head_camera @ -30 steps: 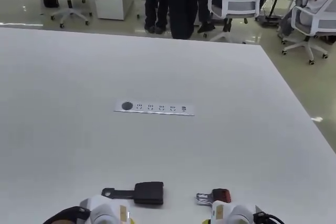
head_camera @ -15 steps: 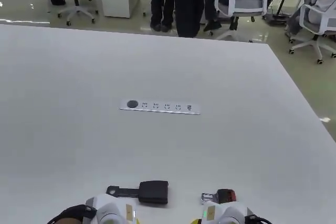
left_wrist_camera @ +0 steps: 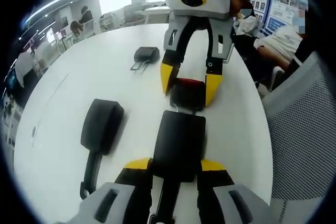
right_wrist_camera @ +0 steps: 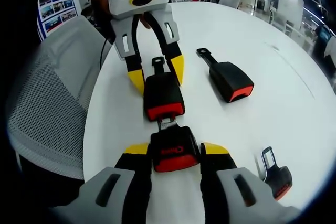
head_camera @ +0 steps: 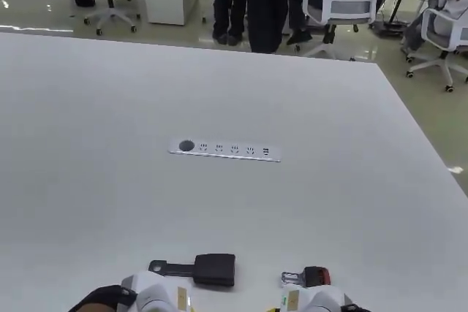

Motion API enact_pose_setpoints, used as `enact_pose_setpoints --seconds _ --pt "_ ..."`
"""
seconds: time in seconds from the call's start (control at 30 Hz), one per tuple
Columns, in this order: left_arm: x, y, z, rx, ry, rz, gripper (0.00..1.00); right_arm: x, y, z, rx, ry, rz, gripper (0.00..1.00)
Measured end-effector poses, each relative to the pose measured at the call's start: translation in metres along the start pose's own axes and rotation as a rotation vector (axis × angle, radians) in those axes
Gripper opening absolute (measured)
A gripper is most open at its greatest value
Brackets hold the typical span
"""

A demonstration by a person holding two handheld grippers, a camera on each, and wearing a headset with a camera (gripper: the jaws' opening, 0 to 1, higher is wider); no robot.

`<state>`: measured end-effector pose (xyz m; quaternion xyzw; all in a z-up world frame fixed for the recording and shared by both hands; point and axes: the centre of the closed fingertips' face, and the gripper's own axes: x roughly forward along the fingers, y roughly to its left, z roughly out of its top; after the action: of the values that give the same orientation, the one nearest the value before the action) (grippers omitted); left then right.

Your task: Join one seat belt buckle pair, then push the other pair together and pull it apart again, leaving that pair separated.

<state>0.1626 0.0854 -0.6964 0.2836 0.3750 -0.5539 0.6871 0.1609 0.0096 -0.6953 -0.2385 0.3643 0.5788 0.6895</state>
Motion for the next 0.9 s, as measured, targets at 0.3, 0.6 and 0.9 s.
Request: enact_pose_setpoints --seconds 0.3,0.6,0.9 --pt "0.000 0.000 -0.001 0.007 0.006 -0.005 0.33 0.006 0.004 0.010 0.017 -0.036 -0.001 0.33" --pt "-0.003 0.000 -0.002 0.005 -0.002 -0.011 0.33 0.004 0.007 0.019 0.001 -0.044 0.005 0.33" --pt "-0.004 0.003 -0.002 0.002 -0.015 -0.012 0.33 0.005 0.005 0.016 -0.004 -0.049 0.006 0.33"
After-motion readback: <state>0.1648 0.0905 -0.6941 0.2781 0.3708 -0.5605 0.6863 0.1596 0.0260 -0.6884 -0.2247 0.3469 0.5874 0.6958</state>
